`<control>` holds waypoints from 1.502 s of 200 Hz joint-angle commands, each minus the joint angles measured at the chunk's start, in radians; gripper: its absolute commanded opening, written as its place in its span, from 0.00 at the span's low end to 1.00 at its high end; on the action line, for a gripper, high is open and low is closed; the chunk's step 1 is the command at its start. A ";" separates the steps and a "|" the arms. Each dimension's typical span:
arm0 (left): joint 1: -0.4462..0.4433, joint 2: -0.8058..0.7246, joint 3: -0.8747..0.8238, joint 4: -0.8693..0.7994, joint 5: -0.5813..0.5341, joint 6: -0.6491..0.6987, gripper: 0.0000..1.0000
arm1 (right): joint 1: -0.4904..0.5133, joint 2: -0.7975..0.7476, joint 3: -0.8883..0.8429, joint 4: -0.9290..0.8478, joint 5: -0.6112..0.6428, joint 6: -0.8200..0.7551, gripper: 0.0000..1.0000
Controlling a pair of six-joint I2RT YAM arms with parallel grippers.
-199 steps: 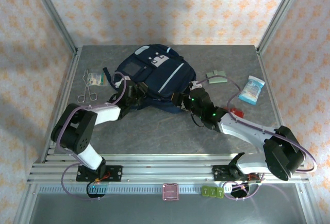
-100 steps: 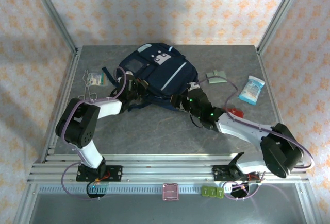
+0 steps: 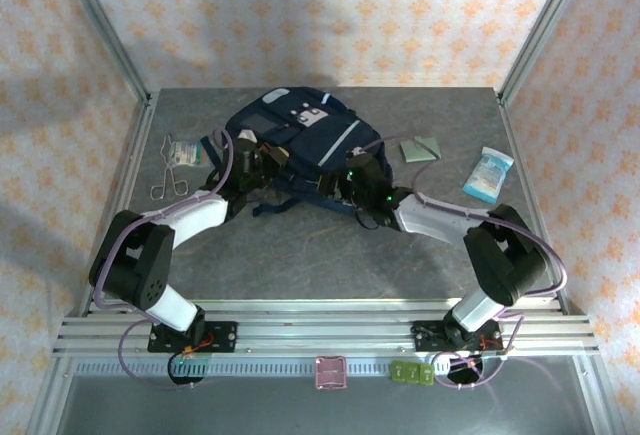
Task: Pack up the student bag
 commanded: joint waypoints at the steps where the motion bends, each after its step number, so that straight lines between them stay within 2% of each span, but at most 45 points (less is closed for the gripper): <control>1: -0.042 -0.066 0.000 0.062 0.076 -0.019 0.00 | -0.036 0.022 0.101 0.046 0.090 -0.003 0.52; 37: -0.057 -0.054 -0.014 0.086 0.079 -0.035 0.00 | -0.048 0.020 0.138 0.078 0.097 -0.017 0.54; 61: -0.058 -0.044 -0.009 0.116 0.086 -0.060 0.00 | -0.039 0.037 0.168 -0.008 0.102 -0.025 0.54; 91: -0.057 -0.047 0.015 0.128 0.089 -0.075 0.00 | 0.033 0.003 0.144 -0.117 0.220 -0.058 0.54; 134: -0.058 -0.046 0.022 0.155 0.099 -0.103 0.00 | 0.085 -0.039 0.089 -0.149 0.311 -0.029 0.57; 150: -0.058 -0.046 0.025 0.154 0.100 -0.102 0.00 | 0.095 -0.032 0.093 -0.148 0.309 -0.033 0.56; 170: -0.058 -0.049 0.026 0.153 0.101 -0.103 0.00 | 0.097 0.001 0.122 -0.157 0.310 -0.047 0.53; 184: -0.058 -0.050 0.026 0.151 0.097 -0.101 0.00 | 0.096 0.027 0.153 -0.170 0.307 -0.049 0.46; 233: -0.057 -0.057 0.021 0.165 0.091 -0.107 0.00 | 0.099 0.065 0.160 -0.235 0.343 -0.008 0.41; 291: -0.055 -0.052 0.024 0.173 0.093 -0.108 0.00 | 0.117 0.033 0.110 -0.255 0.377 0.023 0.40; 300: -0.054 -0.053 0.025 0.173 0.094 -0.108 0.00 | 0.117 0.038 0.111 -0.251 0.380 0.019 0.34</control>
